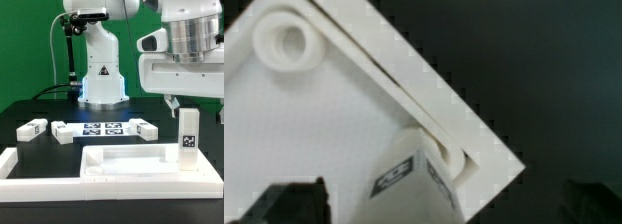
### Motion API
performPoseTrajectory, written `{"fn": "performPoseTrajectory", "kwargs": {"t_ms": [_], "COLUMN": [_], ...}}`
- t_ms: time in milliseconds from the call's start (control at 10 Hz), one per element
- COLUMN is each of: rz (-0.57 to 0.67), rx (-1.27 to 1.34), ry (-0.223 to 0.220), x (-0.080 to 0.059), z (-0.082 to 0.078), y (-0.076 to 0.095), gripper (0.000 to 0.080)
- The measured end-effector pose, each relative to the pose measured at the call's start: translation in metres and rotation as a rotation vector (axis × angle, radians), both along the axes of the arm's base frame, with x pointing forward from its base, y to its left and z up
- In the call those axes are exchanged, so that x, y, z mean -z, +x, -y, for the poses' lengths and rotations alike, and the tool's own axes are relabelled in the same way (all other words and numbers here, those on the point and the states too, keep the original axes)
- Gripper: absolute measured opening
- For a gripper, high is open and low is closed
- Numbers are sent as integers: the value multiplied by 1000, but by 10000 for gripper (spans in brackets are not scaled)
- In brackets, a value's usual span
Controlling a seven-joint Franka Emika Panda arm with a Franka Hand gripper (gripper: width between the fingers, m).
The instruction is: Assemble desk
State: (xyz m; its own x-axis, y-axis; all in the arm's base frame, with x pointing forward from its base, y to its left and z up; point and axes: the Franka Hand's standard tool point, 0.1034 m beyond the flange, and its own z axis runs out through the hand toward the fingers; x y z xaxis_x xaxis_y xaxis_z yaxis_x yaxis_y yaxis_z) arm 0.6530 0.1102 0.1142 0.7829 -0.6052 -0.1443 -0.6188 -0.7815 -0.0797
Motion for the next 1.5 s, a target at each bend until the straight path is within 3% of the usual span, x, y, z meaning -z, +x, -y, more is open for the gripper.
{"fn": "performPoseTrajectory", "kwargs": {"t_ms": [200, 400, 500, 600, 700, 800, 1100, 1300, 1500], "rz": [56, 84, 84, 80, 71, 62, 41, 37, 29], "rx": [-325, -323, -322, -281, -206, -144, 41, 258, 496], "ry": [-54, -66, -66, -67, -70, -78, -85, -60, 11], "x": [1, 3, 3, 3, 3, 4, 4, 6, 6], "z": [9, -2, 1, 1, 1, 4, 4, 13, 18], "y": [4, 6, 6, 6, 6, 6, 6, 10, 11], "gripper": [649, 649, 526, 526, 386, 300, 296, 294, 294]}}
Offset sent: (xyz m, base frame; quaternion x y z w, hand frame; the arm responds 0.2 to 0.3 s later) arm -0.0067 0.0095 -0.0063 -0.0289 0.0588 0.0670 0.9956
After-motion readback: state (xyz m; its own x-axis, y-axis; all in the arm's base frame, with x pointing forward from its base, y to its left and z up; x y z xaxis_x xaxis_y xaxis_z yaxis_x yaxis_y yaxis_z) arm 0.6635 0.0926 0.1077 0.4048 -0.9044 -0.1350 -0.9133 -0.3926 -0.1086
